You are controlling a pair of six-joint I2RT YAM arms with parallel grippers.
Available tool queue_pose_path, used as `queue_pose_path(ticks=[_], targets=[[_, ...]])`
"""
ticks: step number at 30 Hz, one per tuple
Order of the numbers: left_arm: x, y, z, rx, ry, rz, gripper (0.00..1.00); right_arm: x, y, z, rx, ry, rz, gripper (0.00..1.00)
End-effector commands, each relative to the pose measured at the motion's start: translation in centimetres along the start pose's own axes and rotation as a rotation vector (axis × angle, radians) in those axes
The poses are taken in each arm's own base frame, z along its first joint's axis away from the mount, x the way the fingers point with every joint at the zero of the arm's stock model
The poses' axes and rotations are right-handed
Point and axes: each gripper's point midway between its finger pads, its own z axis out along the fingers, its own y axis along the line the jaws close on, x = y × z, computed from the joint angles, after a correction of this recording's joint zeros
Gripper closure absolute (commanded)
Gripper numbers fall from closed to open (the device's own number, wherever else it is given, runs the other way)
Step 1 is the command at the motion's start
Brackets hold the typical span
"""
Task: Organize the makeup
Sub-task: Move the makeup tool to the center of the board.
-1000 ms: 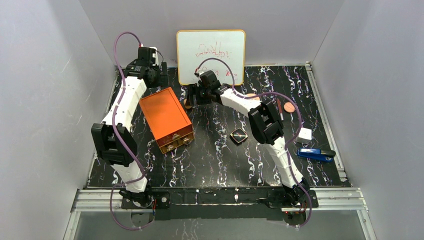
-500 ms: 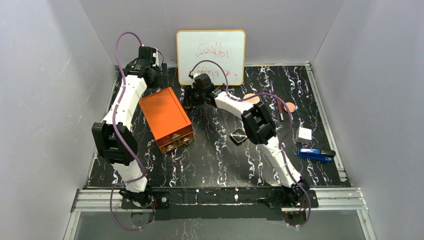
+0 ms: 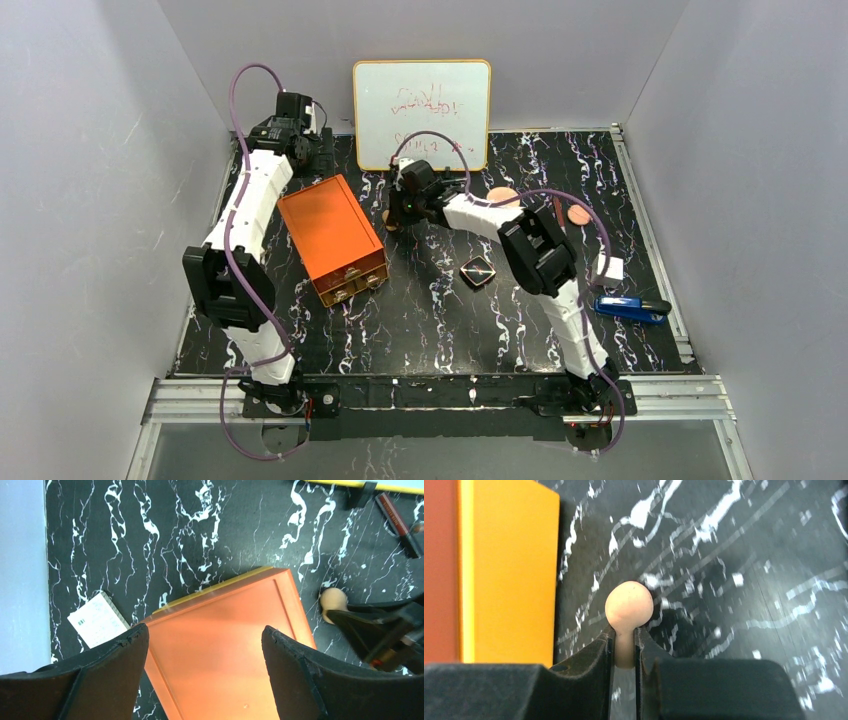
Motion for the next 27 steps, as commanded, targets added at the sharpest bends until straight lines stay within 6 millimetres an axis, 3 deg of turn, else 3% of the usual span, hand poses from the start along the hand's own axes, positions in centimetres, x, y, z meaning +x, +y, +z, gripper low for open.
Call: queue_pose_path(ticks=[1,8,11,15,20,27], targets=[[0.3,1.2,-2.6,-0.015,-0.029,0.003,0.20,-3.4,-0.3,-5.5,0.059,-0.087,-0.053,0.80],[0.1,1.0,-3.1,0.001,-0.046,0.003,0.20,-5.5,0.0,-13.4,0.129,-0.164,-0.092,0.80],[0.0,1.0,-3.1,0.003,-0.049,0.001,0.20,-4.7,-1.5,-16.2,0.189,-0.168,-0.083,0.80],[0.0,0.9,-3.2,0.010,-0.050,-0.002,0.20,-2.3,-5.1,-19.1,0.263,-0.144,-0.020,0.80],[0.3,0.7,-3.1,0.019,-0.043,-0.003,0.20,2.2,-10.4,-20.4,0.343,-0.070,0.060,0.80],[0.5,0.9,-3.4,0.015,-0.042,-0.002,0.20,5.6,-14.4,-20.5,0.378,-0.018,0.130,0.80]])
